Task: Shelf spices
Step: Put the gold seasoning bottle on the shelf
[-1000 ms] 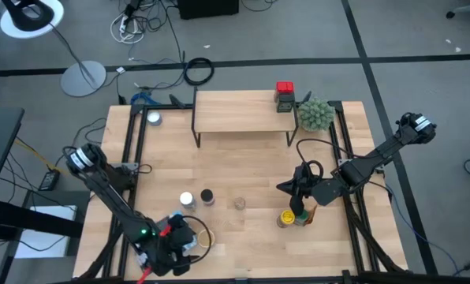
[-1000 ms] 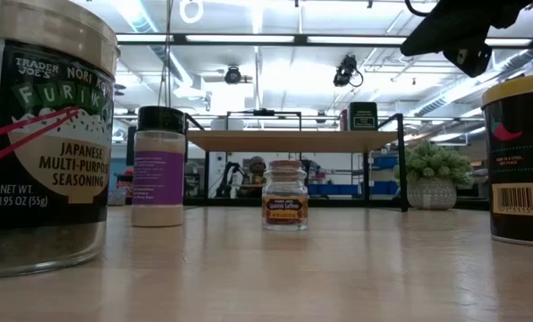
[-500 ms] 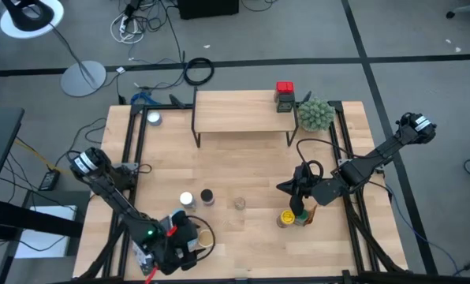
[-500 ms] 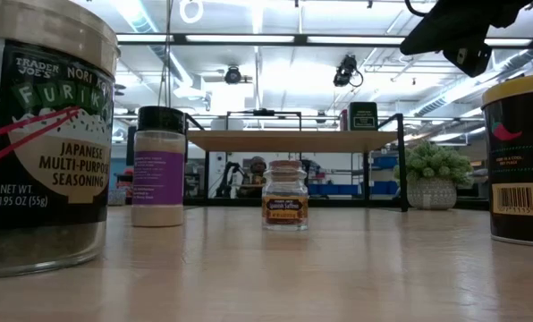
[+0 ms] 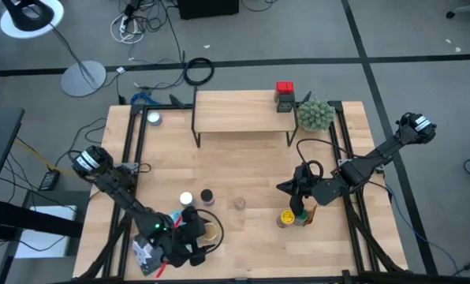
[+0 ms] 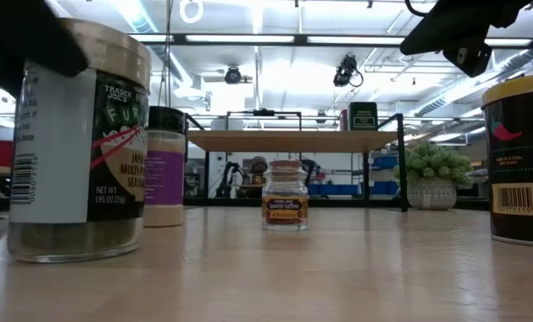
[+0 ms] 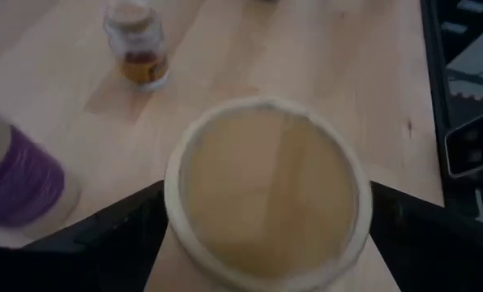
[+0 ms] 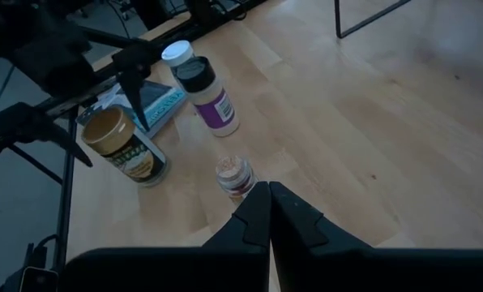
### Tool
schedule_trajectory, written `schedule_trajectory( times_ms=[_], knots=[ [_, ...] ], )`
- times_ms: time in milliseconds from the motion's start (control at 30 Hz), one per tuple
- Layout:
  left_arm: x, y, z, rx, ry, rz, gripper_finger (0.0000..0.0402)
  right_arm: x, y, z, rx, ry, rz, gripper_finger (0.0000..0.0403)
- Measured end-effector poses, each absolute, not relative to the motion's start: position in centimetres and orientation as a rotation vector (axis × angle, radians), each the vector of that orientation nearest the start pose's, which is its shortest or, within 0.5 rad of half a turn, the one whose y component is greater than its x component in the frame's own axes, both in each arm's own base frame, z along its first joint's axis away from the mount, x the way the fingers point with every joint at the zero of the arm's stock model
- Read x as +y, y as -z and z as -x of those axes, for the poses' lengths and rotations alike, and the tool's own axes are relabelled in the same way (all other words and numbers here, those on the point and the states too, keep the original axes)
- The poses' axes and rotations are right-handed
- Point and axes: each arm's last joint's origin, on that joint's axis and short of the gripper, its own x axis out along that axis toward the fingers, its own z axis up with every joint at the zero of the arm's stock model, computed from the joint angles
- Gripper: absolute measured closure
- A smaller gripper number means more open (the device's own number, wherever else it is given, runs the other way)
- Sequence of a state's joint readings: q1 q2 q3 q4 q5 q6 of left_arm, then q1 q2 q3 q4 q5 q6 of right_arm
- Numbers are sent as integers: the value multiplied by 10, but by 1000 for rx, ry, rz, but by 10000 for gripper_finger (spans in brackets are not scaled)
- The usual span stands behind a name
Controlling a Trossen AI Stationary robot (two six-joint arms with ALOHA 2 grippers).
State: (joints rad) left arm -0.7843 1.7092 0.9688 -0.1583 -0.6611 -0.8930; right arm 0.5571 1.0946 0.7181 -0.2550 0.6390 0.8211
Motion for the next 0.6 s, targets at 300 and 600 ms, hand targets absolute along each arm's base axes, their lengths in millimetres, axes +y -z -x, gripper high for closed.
schedule_trajectory(
  times_ms=[300, 600],
  knots=[
    [-220, -166, -256, 642, -211, 237, 31, 103, -250, -198, 449, 282, -446, 401],
    [-222, -165, -258, 620, -210, 247, 135, 103, -250, -198, 450, 280, -446, 401]
  ],
)
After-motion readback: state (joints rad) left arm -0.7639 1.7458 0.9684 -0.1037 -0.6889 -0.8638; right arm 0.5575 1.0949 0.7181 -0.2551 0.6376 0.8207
